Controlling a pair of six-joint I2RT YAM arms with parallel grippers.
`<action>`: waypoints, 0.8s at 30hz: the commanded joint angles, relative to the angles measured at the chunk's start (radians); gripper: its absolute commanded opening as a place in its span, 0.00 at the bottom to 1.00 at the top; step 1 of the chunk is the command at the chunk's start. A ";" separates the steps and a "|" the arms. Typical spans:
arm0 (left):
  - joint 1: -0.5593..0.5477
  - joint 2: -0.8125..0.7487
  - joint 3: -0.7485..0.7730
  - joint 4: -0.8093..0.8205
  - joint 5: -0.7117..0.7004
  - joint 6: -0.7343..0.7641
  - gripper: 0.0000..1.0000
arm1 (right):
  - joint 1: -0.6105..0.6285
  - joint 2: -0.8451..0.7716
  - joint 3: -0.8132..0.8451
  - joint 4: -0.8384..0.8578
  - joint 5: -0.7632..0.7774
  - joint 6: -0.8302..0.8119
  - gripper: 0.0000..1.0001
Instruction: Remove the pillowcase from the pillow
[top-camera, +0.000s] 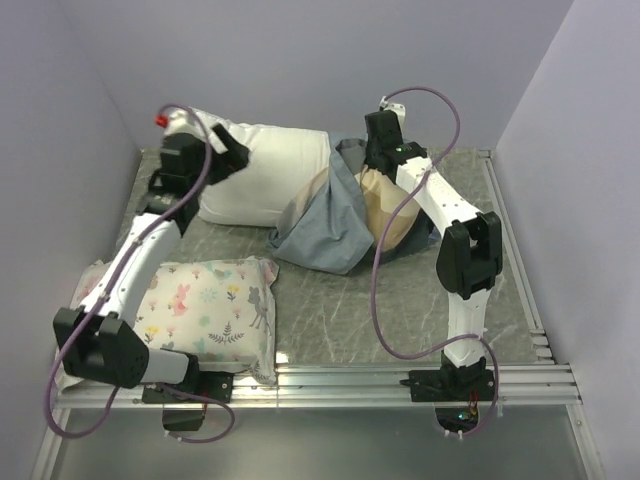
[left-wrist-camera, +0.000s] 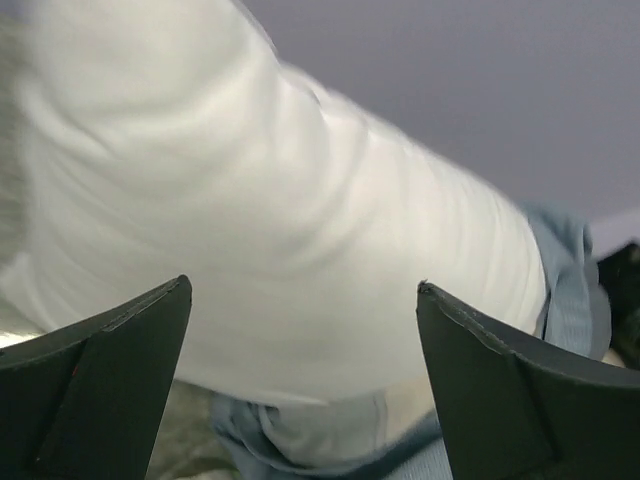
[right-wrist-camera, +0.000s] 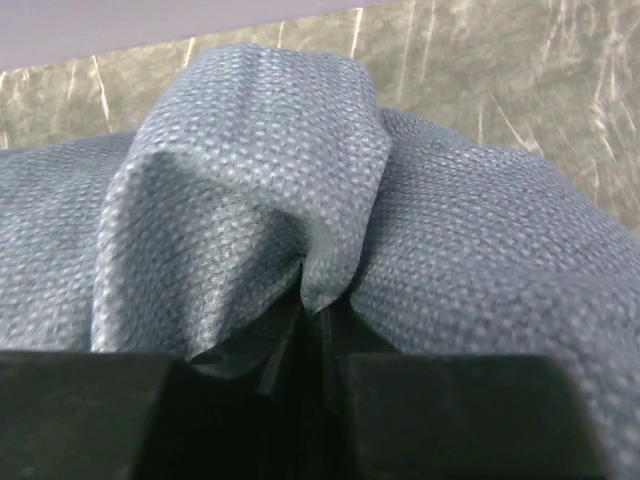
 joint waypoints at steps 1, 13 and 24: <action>-0.118 0.076 -0.052 0.029 -0.040 -0.030 0.99 | 0.020 0.058 -0.023 -0.116 -0.109 0.001 0.22; -0.212 0.399 -0.042 0.088 -0.117 -0.136 0.99 | 0.024 -0.027 -0.074 -0.111 -0.196 -0.039 0.71; -0.218 0.487 0.055 0.022 -0.142 -0.090 0.00 | 0.023 -0.312 -0.099 -0.116 -0.083 -0.069 0.83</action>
